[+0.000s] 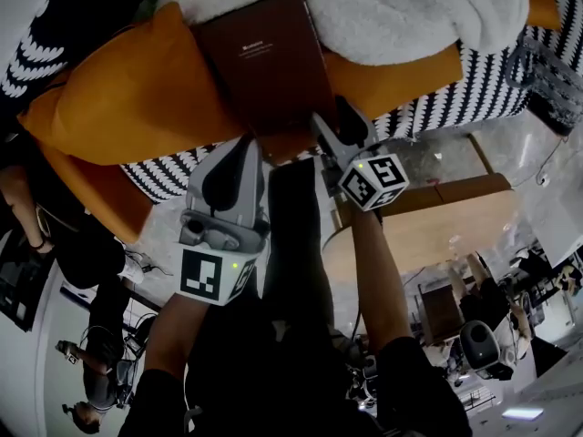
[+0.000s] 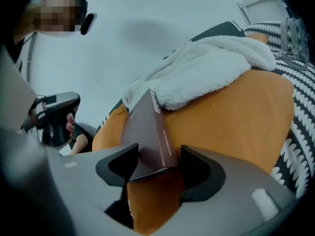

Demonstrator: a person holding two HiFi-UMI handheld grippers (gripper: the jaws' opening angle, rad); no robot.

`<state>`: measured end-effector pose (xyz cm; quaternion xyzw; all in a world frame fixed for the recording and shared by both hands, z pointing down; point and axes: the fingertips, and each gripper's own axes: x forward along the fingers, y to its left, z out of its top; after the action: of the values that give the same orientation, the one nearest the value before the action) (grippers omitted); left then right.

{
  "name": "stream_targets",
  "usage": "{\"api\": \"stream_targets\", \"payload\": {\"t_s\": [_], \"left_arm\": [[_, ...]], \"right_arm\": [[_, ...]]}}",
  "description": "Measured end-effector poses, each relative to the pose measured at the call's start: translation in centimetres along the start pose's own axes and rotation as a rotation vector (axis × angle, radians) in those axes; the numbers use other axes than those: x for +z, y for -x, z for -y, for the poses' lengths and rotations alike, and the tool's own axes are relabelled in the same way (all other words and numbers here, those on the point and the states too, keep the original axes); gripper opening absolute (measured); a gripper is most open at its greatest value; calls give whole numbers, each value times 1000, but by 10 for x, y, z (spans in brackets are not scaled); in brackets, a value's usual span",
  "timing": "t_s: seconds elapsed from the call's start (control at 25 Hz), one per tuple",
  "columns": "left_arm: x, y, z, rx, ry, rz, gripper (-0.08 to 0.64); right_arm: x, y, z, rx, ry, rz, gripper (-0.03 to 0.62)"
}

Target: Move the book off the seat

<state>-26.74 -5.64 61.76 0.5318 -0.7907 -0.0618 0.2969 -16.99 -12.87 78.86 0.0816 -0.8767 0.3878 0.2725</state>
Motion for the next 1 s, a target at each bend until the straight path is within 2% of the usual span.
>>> {"api": "stream_targets", "payload": {"t_s": [0.36, 0.64, 1.0], "left_arm": [[-3, 2, -10, 21, 16, 2, 6], [5, 20, -25, 33, 25, 15, 6], [4, 18, -30, 44, 35, 22, 6]], "right_arm": [[-1, -5, 4, 35, -19, -16, 272], [-8, -2, -16, 10, -15, -34, 262], [-5, 7, -19, -21, 11, -16, 228]]}}
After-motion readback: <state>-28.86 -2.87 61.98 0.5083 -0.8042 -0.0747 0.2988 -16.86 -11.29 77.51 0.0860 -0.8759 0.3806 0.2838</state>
